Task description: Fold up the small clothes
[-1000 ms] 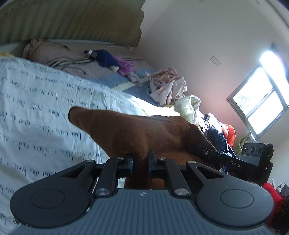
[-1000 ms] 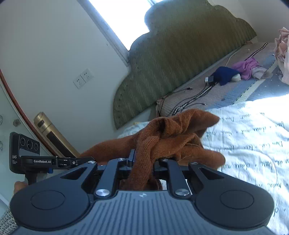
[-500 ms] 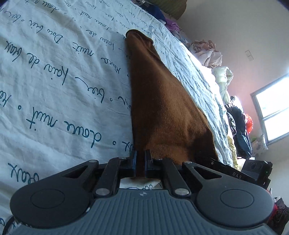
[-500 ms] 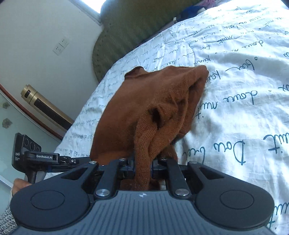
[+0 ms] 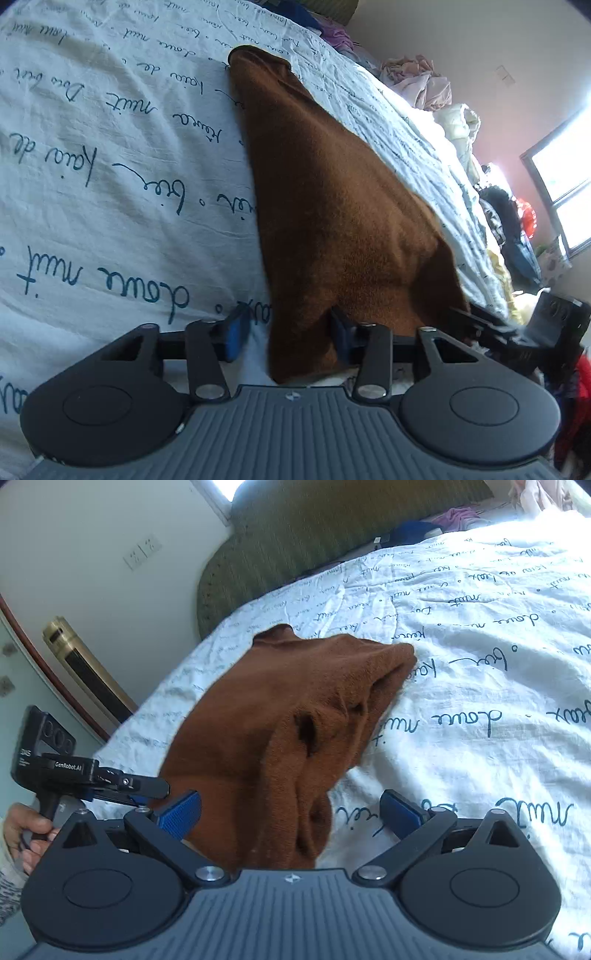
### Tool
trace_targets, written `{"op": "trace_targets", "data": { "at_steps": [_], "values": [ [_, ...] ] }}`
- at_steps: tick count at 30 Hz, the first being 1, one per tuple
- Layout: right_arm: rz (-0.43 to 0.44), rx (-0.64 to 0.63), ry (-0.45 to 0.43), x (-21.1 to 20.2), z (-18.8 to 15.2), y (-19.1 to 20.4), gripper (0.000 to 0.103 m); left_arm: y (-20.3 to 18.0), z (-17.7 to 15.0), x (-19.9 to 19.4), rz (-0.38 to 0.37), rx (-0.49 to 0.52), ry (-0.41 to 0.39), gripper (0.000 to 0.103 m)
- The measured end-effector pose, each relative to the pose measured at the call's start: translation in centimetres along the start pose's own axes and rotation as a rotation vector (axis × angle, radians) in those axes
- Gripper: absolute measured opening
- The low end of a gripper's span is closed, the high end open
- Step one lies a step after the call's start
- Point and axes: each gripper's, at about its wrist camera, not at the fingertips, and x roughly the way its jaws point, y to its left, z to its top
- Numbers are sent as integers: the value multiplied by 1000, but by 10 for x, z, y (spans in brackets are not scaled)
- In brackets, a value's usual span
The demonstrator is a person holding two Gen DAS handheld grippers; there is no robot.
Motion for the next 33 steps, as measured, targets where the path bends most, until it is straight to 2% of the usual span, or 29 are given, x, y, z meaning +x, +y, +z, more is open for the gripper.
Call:
{"op": "trace_targets", "data": {
  "at_steps": [1, 2, 3, 4, 5, 6, 7, 8, 9, 10, 14, 15, 17, 18, 21, 24, 27, 30, 31, 33],
  "values": [
    [-74, -38, 11, 5, 3, -2, 103, -1, -2, -4, 22, 11, 2, 45],
    [-81, -37, 10, 4, 9, -5, 103, 0, -1, -8, 25, 6, 5, 45],
    [-40, 3, -14, 0, 17, -12, 103, 0, 2, -14, 24, 9, 3, 50],
    [17, 55, -55, -7, 26, -20, 103, -1, 7, -20, 39, 27, -11, 59],
    [50, 97, -86, -11, 38, -29, 103, -4, 17, -28, 55, 63, -54, 64],
    [56, 126, -97, -10, 49, -37, 102, -7, 29, -34, 62, 86, -99, 74],
    [44, 154, -103, -6, 59, -47, 90, -7, 42, -37, 66, 88, -130, 81],
    [37, 174, -98, 0, 67, -55, 71, -7, 60, -39, 63, 78, -160, 82],
    [39, 206, -81, 8, 74, -63, 21, -8, 77, -37, 55, 70, -177, 82],
    [38, 254, -57, 19, 81, -73, 9, -8, 92, -31, 45, 62, -179, 83],
    [77, 341, -29, 44, 88, -97, 10, -15, 145, 17, 100, 60, -117, 86],
    [85, 351, -40, 44, 89, -99, 10, -13, 152, 32, 116, 48, -87, 82],
    [87, 340, -60, 43, 89, -98, 9, -2, 157, 55, 154, 23, -59, 63],
    [78, 310, -63, 42, 90, -93, 6, 6, 157, 65, 181, 5, -51, 35],
    [54, 237, -70, 40, 97, -81, 5, 25, 149, 73, 178, -30, -74, 23],
    [59, 186, -104, 33, 111, -71, 5, 25, 147, 65, 234, -16, -121, 12],
    [19, 157, -98, 40, 121, -73, 5, 30, 144, 64, 253, -9, -119, 12],
    [-57, 166, 9, 73, 115, -92, 5, 25, 142, 54, 315, 14, -136, 11],
    [-62, 174, 11, 75, 111, -96, 8, 23, 142, 47, 328, 14, -140, 11],
    [-59, 184, -24, 62, 108, -94, 10, 16, 138, 25, 306, 8, -173, 18]
  ]
}}
